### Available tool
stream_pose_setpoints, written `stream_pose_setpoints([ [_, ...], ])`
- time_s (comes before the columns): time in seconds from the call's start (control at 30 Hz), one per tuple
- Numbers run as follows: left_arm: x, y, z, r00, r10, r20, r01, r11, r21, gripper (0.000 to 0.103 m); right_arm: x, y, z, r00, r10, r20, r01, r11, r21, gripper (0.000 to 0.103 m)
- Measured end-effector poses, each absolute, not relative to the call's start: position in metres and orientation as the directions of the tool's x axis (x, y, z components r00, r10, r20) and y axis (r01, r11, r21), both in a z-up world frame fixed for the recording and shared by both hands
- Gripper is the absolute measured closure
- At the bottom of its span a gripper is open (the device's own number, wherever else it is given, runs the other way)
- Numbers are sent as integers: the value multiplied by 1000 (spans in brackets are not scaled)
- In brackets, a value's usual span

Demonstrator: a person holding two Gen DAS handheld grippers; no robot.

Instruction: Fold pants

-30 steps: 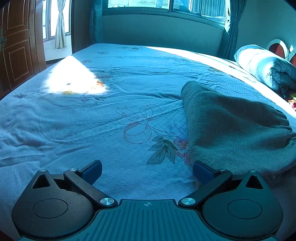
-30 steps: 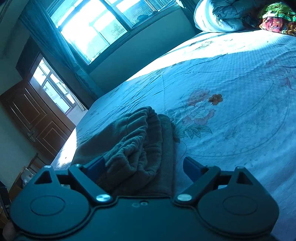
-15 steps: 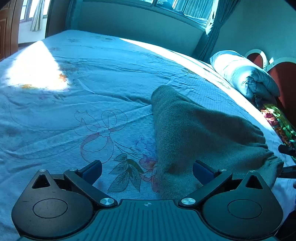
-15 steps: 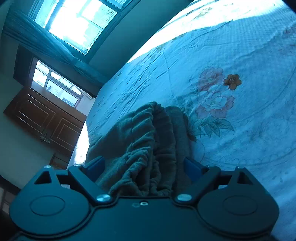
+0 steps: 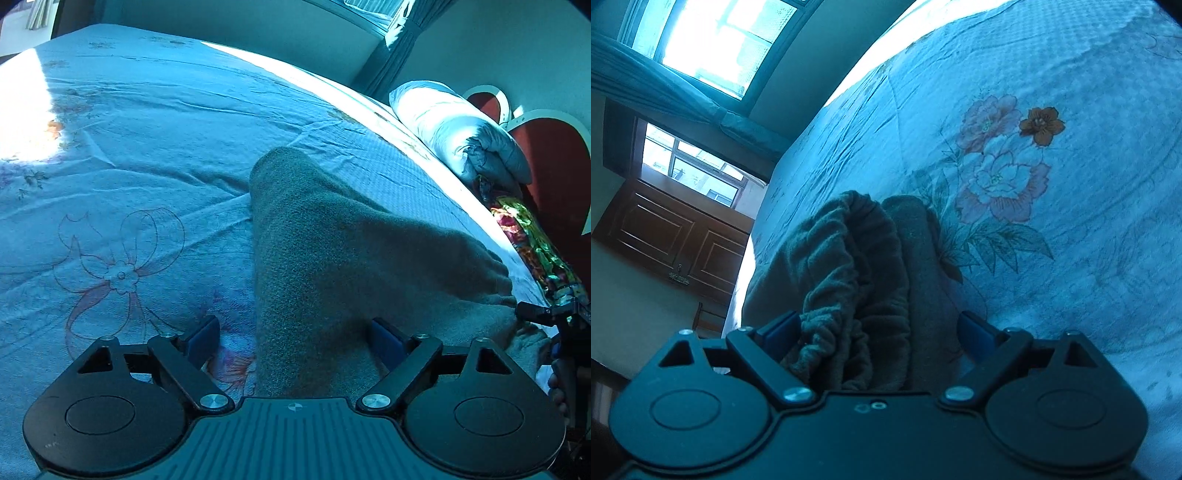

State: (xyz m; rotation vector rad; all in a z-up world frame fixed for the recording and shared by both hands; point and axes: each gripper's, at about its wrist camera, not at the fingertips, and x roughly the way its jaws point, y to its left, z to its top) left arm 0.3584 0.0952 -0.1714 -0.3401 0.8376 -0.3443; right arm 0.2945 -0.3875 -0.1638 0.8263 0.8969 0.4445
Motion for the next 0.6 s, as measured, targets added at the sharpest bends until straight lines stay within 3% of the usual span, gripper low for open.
stream_pose_setpoints([
  [0.1, 367, 98, -181, 575, -524, -628, 173, 828, -533, 25, 300, -384, -165, 541, 660, -522, -13, 627, 779, 15],
  [0.27, 369, 104, -192, 549, -592, -590, 195, 777, -599, 28, 303, -379, -162, 505, 697, -509, -49, 612, 789, 16],
  [0.33, 369, 110, -195, 538, -603, -589, 200, 770, -605, 35, 303, -380, -163, 498, 704, -507, -52, 607, 793, 16],
  [0.4, 371, 110, -198, 536, -608, -586, 196, 764, -615, 36, 306, -376, -164, 491, 708, -507, -55, 607, 793, 16],
  [0.5, 375, 97, -194, 533, -591, -606, 215, 787, -579, 44, 311, -349, -155, 473, 663, -580, -111, 698, 707, 18],
  [0.57, 375, 93, -192, 539, -581, -610, 212, 794, -569, 55, 312, -338, -147, 470, 640, -609, -148, 737, 660, 28],
  [0.6, 374, 94, -191, 547, -580, -603, 214, 793, -570, 59, 311, -338, -143, 469, 633, -616, -158, 746, 647, 50],
])
